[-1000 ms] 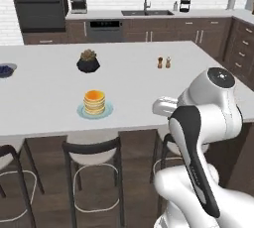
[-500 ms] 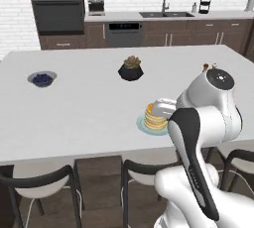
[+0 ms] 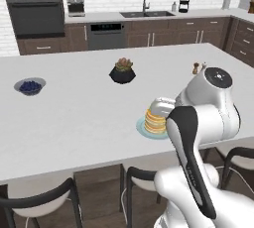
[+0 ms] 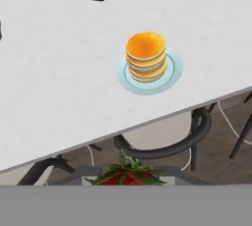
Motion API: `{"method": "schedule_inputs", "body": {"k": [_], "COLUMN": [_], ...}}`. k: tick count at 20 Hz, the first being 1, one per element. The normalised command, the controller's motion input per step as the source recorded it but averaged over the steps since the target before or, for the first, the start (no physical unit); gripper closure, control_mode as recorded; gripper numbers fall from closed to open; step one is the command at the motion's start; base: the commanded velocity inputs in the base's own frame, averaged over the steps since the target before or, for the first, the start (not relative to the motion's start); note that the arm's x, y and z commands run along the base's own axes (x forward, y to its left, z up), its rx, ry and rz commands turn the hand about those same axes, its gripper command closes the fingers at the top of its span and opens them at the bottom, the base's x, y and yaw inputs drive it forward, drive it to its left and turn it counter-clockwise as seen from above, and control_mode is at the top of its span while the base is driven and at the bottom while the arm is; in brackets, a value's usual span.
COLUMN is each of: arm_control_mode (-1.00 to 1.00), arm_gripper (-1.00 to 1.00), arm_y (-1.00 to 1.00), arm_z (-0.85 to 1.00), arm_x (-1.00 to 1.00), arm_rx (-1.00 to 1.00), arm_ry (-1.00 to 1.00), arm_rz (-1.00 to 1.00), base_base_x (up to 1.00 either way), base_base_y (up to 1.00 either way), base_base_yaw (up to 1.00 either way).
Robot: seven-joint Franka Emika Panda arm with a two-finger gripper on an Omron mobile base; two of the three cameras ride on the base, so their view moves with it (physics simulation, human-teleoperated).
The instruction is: Take the strawberry from the fridge and place it on top of the pancake, located on the dining counter.
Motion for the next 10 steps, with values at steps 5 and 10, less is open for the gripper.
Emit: {"method": "schedule_inputs", "body": {"k": [5, 10], "arm_control_mode": [-1.00, -1.00], "arm_gripper": [1.00, 1.00], "arm_y": [-0.19, -0.42], "arm_z": [0.00, 0.00], "arm_x": [0.92, 0.77], "arm_rx": [0.01, 0.09], "arm_ry": [0.01, 0.20], "arm_rz": [-0.18, -0.05], "base_base_x": [0.00, 0.00], "base_base_y": [0.00, 0.00], "base_base_yaw": [0.00, 0.00]}}
